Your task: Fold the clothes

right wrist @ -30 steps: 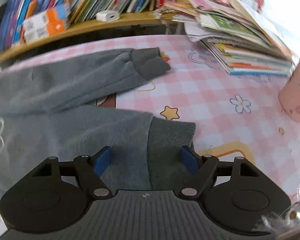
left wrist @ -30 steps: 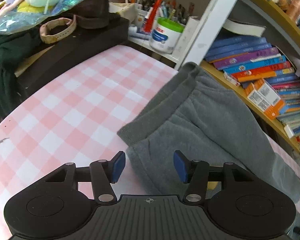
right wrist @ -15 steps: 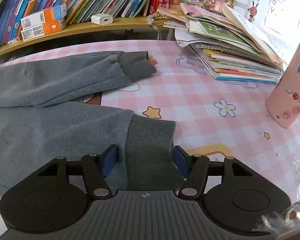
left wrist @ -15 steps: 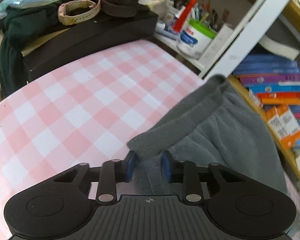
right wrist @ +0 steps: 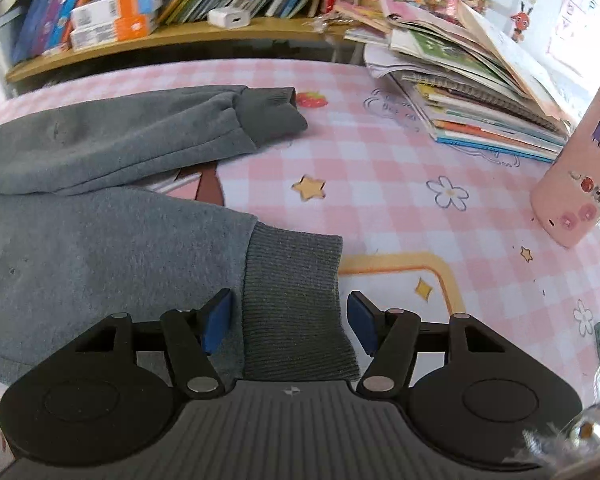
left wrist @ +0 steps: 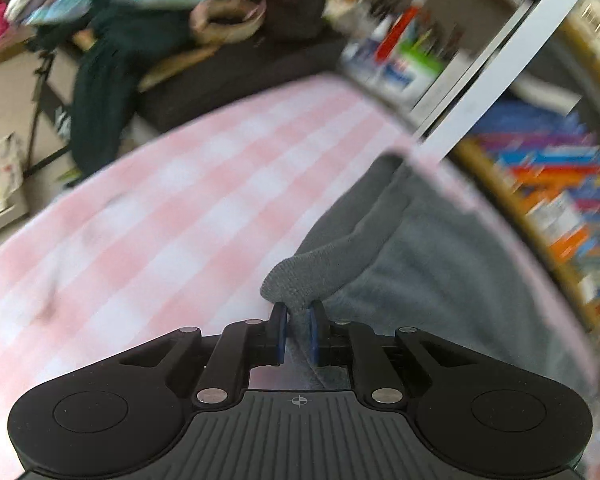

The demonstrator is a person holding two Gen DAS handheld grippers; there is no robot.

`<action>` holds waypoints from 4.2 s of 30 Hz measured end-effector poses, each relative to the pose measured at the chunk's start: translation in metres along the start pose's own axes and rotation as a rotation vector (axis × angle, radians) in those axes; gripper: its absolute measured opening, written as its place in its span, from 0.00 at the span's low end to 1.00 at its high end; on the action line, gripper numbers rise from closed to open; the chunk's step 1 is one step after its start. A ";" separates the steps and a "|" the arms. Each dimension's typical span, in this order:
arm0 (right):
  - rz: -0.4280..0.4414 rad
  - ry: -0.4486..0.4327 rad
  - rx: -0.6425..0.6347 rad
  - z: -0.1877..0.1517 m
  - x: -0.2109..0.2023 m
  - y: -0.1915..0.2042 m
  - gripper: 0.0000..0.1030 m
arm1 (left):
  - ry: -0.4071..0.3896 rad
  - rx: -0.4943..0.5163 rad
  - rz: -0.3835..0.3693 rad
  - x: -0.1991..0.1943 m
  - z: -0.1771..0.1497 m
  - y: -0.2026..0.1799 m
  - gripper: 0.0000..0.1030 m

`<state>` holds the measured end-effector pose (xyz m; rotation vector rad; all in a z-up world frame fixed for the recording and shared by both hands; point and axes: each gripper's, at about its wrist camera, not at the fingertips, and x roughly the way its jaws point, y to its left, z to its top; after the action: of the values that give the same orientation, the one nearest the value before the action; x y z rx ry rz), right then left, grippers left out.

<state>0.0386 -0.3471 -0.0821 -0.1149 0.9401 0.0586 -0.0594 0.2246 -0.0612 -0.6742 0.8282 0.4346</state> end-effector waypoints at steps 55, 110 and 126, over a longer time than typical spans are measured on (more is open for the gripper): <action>0.147 -0.020 -0.069 -0.001 -0.001 0.051 0.71 | -0.136 0.211 -0.025 0.051 0.028 -0.062 0.10; 0.198 -0.351 0.067 0.169 0.035 0.004 0.15 | -0.361 0.360 -0.262 0.044 0.108 -0.115 0.03; 0.044 -0.231 0.068 0.185 0.093 0.008 0.44 | -0.252 0.453 -0.084 0.085 0.108 -0.144 0.47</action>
<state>0.2410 -0.3162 -0.0499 -0.0239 0.7133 0.0787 0.1345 0.2049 -0.0210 -0.2263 0.6262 0.2366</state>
